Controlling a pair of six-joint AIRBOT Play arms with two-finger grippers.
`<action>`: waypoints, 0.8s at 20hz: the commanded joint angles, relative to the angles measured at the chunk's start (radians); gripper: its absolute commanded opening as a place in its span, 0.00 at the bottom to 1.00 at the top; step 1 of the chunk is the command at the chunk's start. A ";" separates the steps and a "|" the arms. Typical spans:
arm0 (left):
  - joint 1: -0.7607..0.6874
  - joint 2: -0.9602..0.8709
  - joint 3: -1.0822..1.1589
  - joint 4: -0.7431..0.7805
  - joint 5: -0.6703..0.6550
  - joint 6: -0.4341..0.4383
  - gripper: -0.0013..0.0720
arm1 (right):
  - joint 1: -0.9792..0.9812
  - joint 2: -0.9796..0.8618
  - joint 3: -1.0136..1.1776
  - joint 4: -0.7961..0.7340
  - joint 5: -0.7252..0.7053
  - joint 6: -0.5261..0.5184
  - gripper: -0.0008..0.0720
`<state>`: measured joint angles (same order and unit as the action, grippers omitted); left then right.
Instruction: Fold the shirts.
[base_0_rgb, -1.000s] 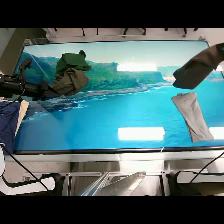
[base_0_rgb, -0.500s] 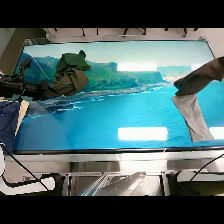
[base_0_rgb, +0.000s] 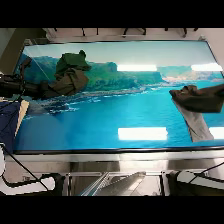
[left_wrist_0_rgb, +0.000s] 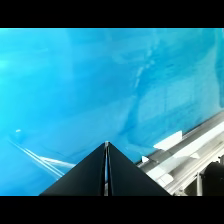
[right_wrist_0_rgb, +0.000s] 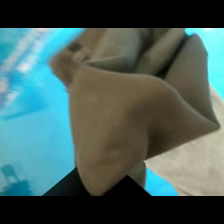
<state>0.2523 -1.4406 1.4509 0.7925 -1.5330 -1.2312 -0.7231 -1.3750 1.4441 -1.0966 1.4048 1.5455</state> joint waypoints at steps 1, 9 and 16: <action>0.000 -0.001 0.000 0.001 0.006 0.011 0.04 | -0.010 0.085 -0.211 -0.182 -0.030 0.104 0.04; 0.000 -0.001 0.000 0.001 -0.044 0.010 0.04 | -0.126 0.093 -0.368 -0.187 -0.124 0.073 0.04; -0.027 -0.001 0.000 0.002 -0.038 0.008 0.04 | -0.174 0.159 -0.367 -0.228 -0.028 0.023 0.98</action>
<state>0.2375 -1.4406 1.4509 0.7933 -1.5749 -1.2221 -0.8715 -1.2579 1.0805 -1.2816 1.3163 1.5806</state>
